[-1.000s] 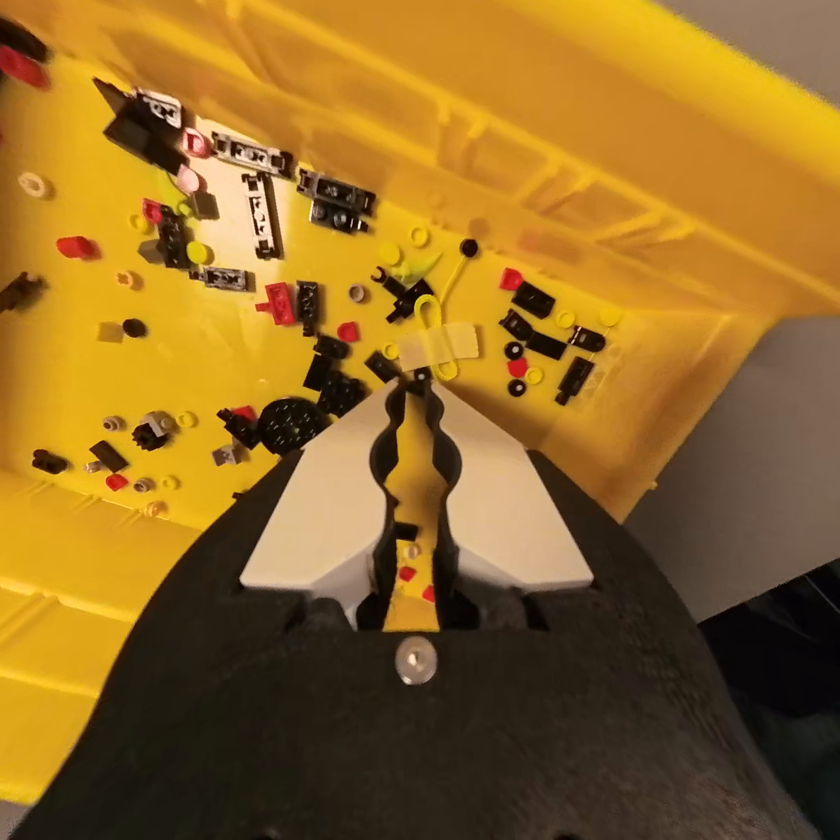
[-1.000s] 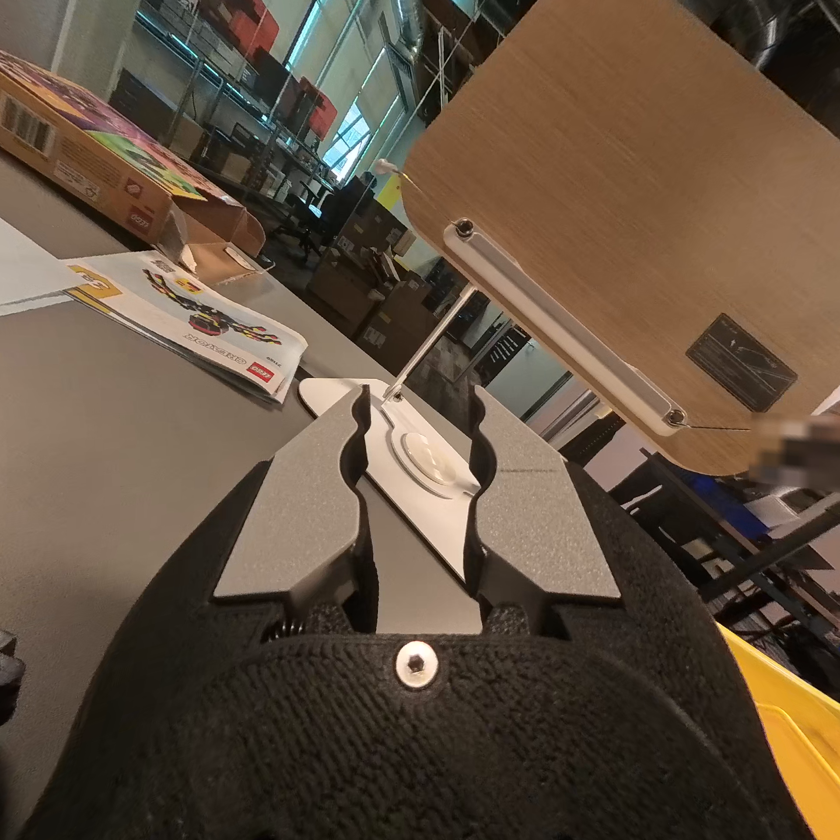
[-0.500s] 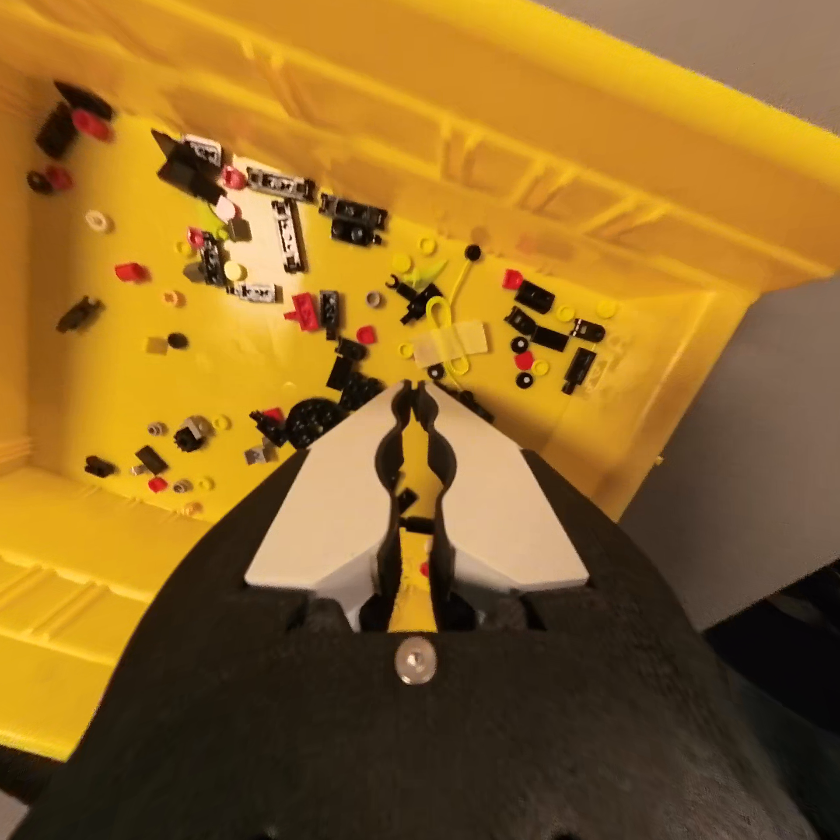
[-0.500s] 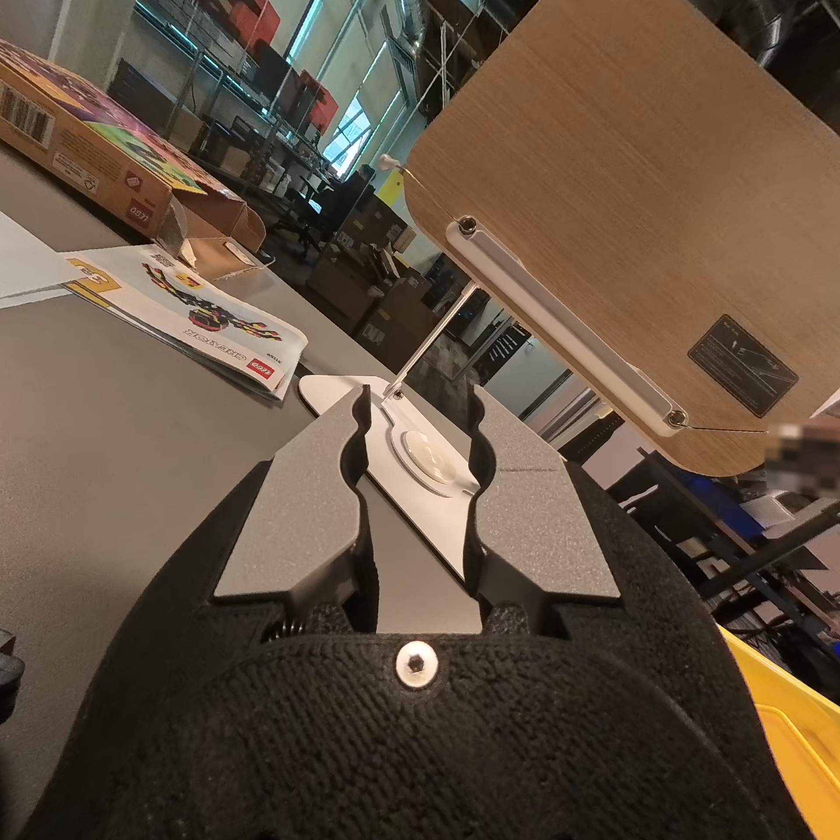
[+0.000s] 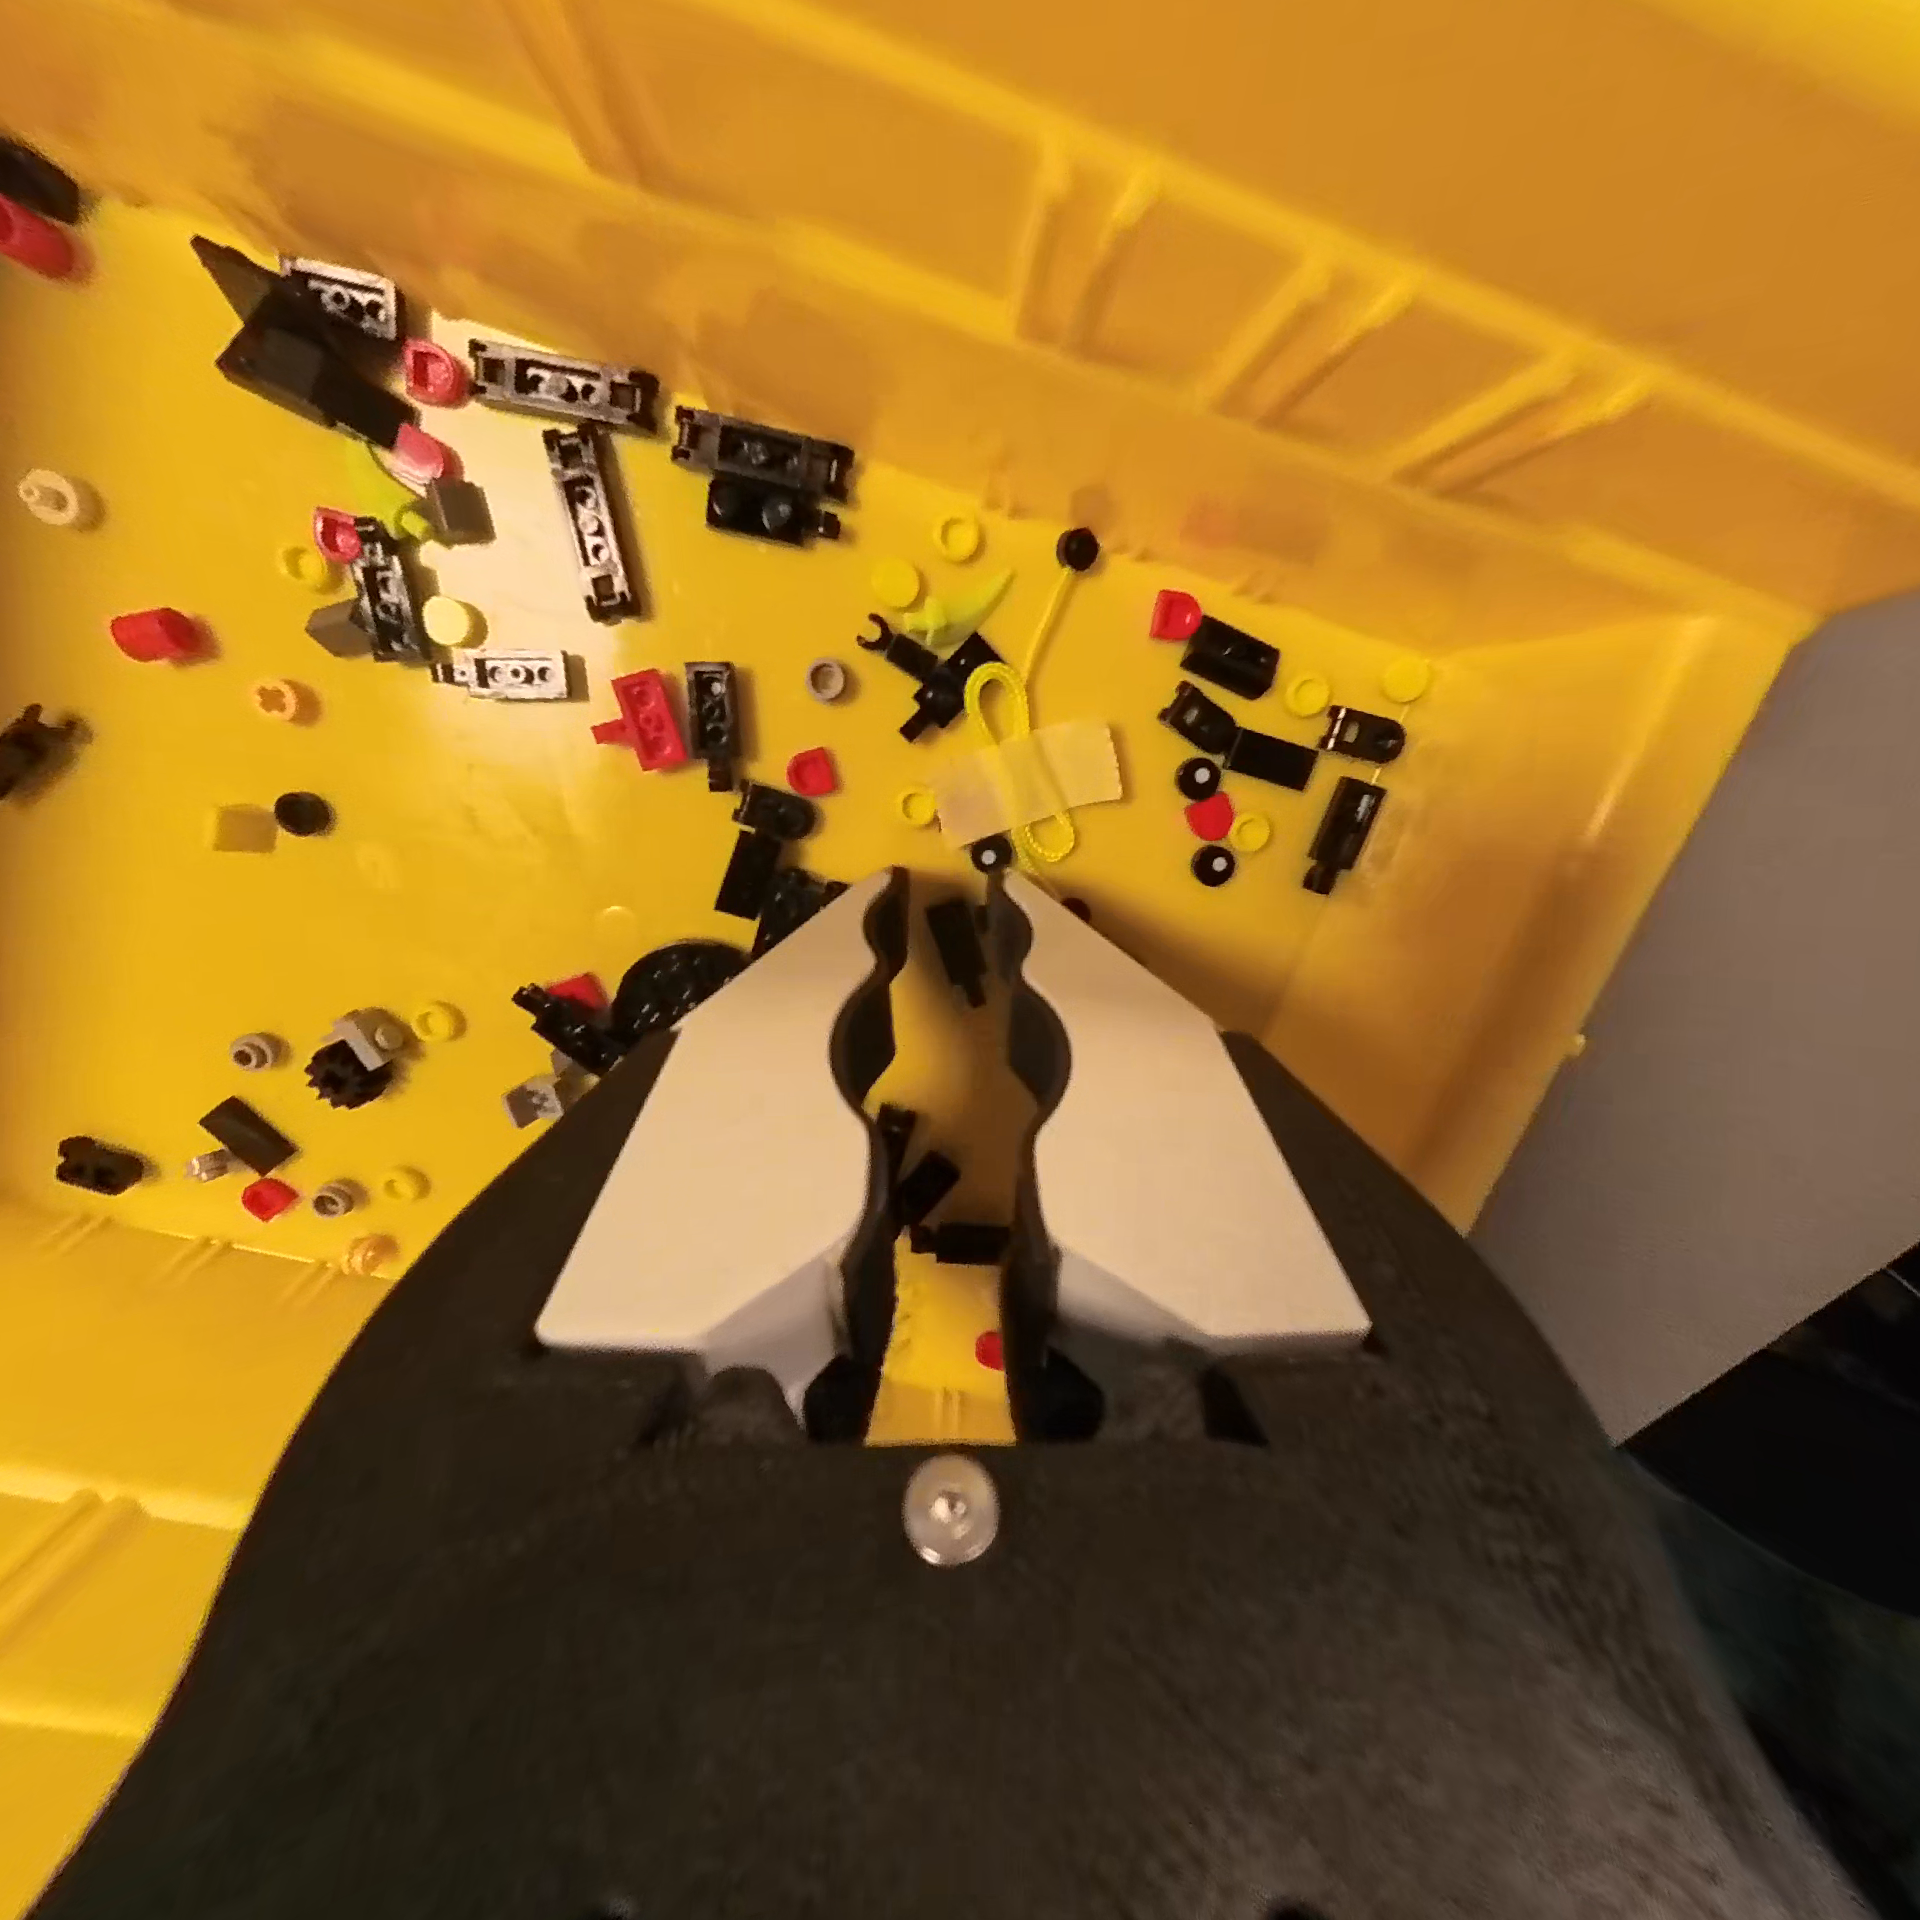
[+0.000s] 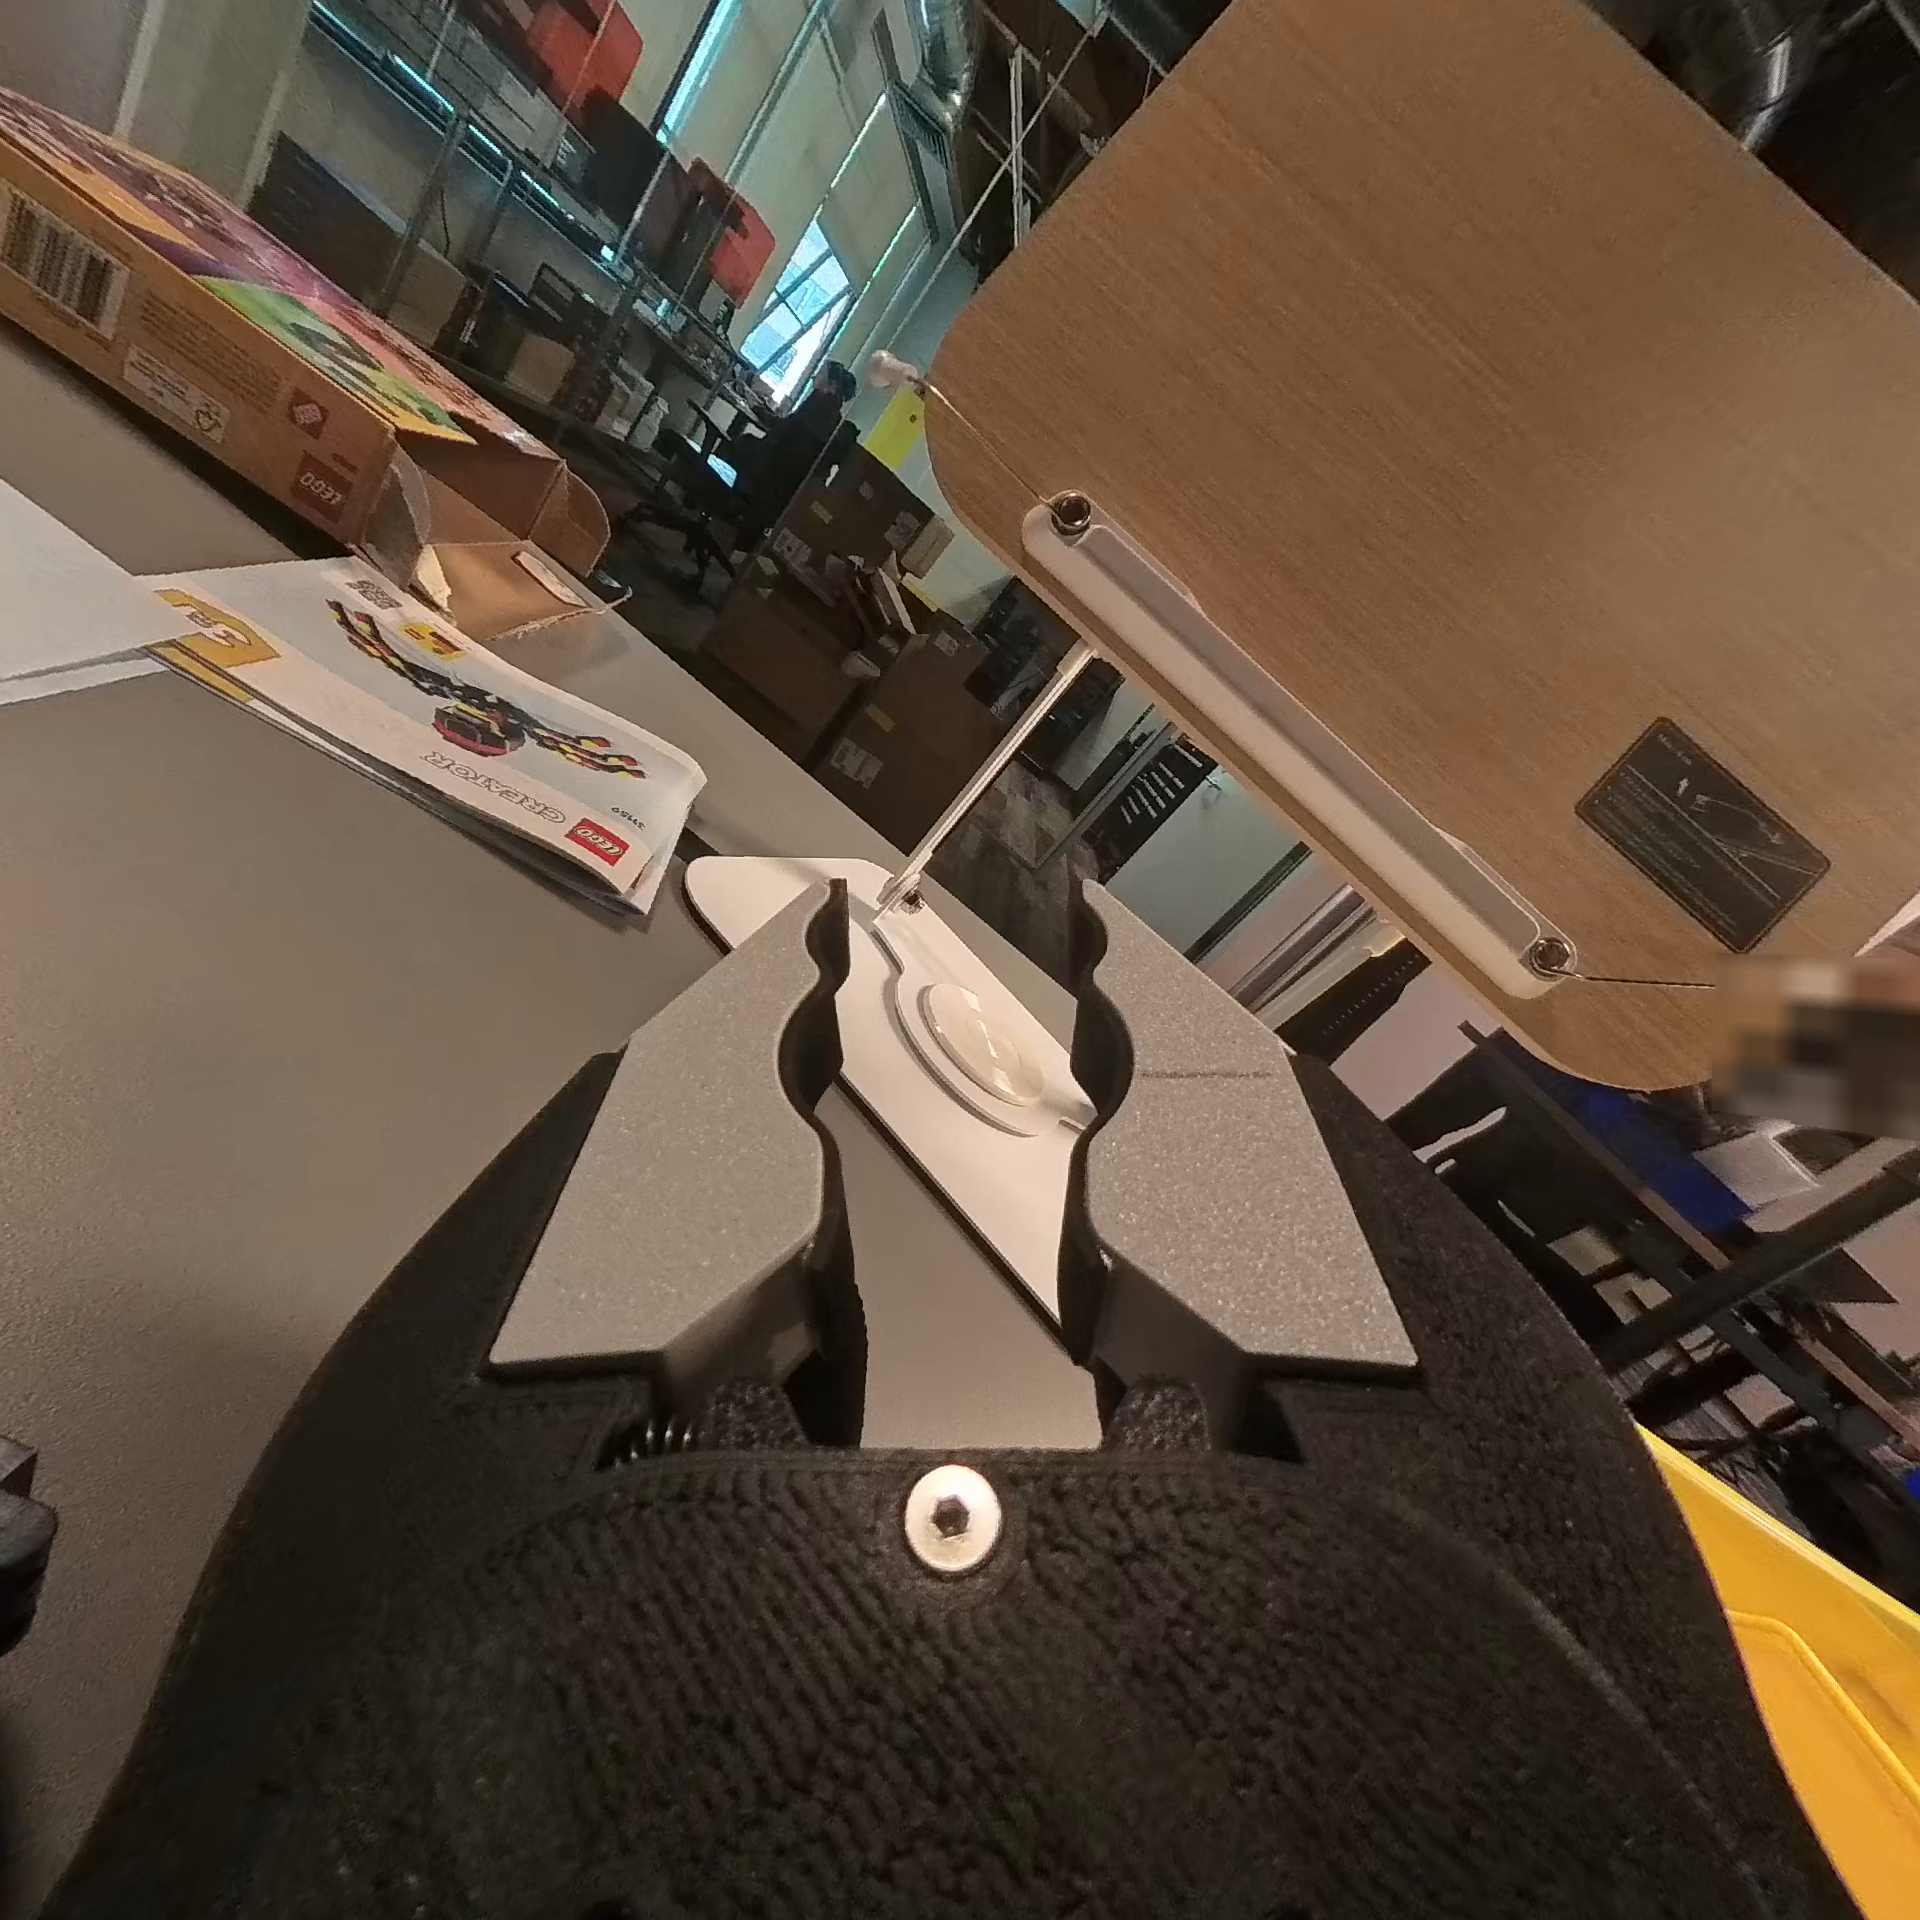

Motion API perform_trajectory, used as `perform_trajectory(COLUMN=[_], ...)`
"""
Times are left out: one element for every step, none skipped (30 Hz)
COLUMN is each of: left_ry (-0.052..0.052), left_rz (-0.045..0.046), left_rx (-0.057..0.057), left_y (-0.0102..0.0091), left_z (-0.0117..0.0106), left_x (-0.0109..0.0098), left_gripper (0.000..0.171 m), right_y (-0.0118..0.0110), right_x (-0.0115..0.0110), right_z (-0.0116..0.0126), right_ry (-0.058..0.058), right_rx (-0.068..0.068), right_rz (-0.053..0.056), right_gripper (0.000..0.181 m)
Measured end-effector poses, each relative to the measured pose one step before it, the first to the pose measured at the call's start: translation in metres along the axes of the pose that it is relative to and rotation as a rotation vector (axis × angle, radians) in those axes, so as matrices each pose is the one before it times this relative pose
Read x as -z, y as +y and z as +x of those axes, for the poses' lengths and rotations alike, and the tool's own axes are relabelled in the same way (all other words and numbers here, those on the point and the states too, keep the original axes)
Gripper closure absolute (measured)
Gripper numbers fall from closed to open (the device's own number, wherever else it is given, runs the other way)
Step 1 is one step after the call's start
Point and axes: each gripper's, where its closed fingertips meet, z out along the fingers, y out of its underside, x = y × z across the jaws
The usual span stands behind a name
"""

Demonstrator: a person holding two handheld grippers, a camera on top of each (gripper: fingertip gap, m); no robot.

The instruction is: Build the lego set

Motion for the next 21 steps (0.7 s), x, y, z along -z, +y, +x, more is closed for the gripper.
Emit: perform_trajectory(left_ry=[0.0041,0.0074,0.0088,0.0029,-0.0027,-0.0017,0.0005,0.0018,0.0016,0.0022,0.0032,0.0009,0.0002,-0.0022,-0.0039,-0.0065,-0.0024,-0.0039,-0.0104,-0.0144,-0.0148], left_rz=[0.00104,0.0056,0.00326,0.00239,-0.00096,-0.00082,0.00023,0.00166,0.0031,0.0042,0.00337,0.00048,0.00058,0.00215,0.00176,-0.00156,-0.00181,-0.00273,-0.00158,-0.00005,0.00436], left_rx=[-0.0025,-0.0057,-0.0058,-0.0045,-0.0029,-0.0009,0.0007,0.0012,0.0015,0.0013,0.0001,-0.0019,-0.0033,-0.0035,-0.0048,-0.0058,-0.0054,-0.0001,0.0033,0.0029,0.0015], left_y=[-0.00007,-0.00091,-0.00083,-0.00083,-0.00047,-0.00027,-0.00033,-0.00039,-0.00052,-0.00061,-0.00047,-0.00021,-0.00021,-0.00046,-0.00044,0.00023,0.00028,0.00064,0.00076,0.00105,0.00066], left_z=[0.00049,0.00138,0.00172,0.0007,-0.00035,-0.00043,-0.00044,-0.00034,-0.00048,-0.00021,0.00015,-0.00009,0.00012,-0.00022,-0.00034,-0.0007,-0.00001,-0.0002,-0.00112,-0.00162,-0.00167], left_x=[-0.00026,-0.00014,-0.00048,-0.00024,-0.00024,-0.00016,-0.00009,-0.00003,-0.0001,-0.00027,-0.00011,0.00003,-0.0001,-0.00011,-0.00021,-0.00022,0.00011,0.00026,0.0005,0.00087,0.00158], left_gripper=[0.158,0.158,0.158,0.158,0.159,0.16,0.16,0.161,0.162,0.163,0.163,0.163,0.163,0.162,0.163,0.166,0.166,0.166,0.166,0.167,0.171], right_y=[0.00002,0.00008,0.00002,0.00013,0.0,-0.00008,0.0001,0.00003,0.00004,0.00007,-0.00001,-0.0001,0.00007,-0.00001,-0.00008,-0.00009,0.00007,0.00008,-0.00005,-0.00008,-0.00005], right_x=[0.00001,-0.00011,0.00001,0.00003,-0.00009,0.00003,0.00002,-0.00007,0.00002,-0.00003,-0.00001,-0.00002,0.0,-0.00009,0.00003,0.00007,-0.00003,-0.00002,-0.00006,0.00001,0.00006], right_z=[0.00002,0.00001,-0.00002,-0.00004,0.00002,-0.00006,-0.00008,-0.00006,-0.00004,0.0,-0.00005,-0.00001,-0.00014,-0.00005,-0.00007,0.00002,-0.00002,0.00002,0.00003,-0.00006,-0.00016], right_ry=[0.0001,0.0,-0.0001,-0.0001,0.0,-0.0001,-0.0002,-0.0003,-0.0003,-0.0003,-0.0001,-0.0003,-0.0006,-0.0004,-0.0001,-0.0003,-0.0003,-0.0001,-0.0003,-0.001,-0.0009], right_rx=[-0.0001,-0.0003,-0.0001,0.0004,0.0007,0.0004,0.0003,0.0002,0.0,-0.0004,-0.0005,-0.0003,0.0002,0.0005,0.0002,-0.0005,-0.0007,-0.0005,-0.0009,-0.0013,-0.0009], right_rz=[-0.0002,-0.0002,-0.0002,-0.0003,-0.0001,0.0001,-0.0001,-0.0004,-0.0003,0.0,0.0001,0.0002,0.0001,-0.0001,0.0001,0.0002,-0.0001,-0.0002,0.0003,0.0006,0.0005], right_gripper=[0.141,0.141,0.141,0.141,0.141,0.141,0.141,0.141,0.141,0.141,0.141,0.141,0.141,0.141,0.141,0.141,0.141,0.141,0.141,0.141,0.141])
